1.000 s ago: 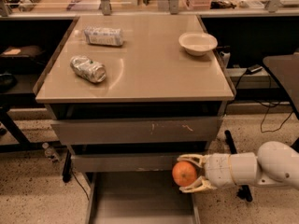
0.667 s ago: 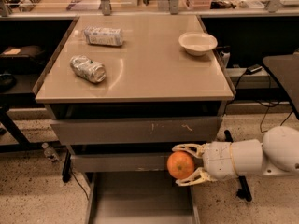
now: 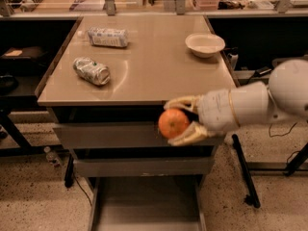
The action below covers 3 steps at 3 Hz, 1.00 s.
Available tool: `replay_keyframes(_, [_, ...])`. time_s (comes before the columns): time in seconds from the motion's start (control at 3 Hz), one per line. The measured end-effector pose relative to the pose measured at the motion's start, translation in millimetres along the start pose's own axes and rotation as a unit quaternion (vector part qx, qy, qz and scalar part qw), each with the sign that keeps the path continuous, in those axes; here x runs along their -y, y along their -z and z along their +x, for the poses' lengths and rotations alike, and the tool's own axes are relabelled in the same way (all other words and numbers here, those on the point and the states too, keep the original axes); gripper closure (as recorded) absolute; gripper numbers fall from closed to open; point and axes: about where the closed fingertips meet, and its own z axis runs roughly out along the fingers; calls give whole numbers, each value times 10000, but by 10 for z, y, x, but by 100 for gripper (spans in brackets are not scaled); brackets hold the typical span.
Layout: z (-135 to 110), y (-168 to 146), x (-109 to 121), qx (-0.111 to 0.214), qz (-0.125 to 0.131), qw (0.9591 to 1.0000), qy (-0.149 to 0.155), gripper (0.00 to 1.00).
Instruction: Pick orange from bottom drawer and place on counter
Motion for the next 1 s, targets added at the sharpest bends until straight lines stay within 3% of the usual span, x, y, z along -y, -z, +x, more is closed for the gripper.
replay_keyframes(0.33, [-302,154,690,101,275,9996,25,100])
replay_keyframes(0.67, [-402,212,850,147,400,9990,109,100])
replay_keyframes(1.0, [-402,212,850,147,400,9990,109,100])
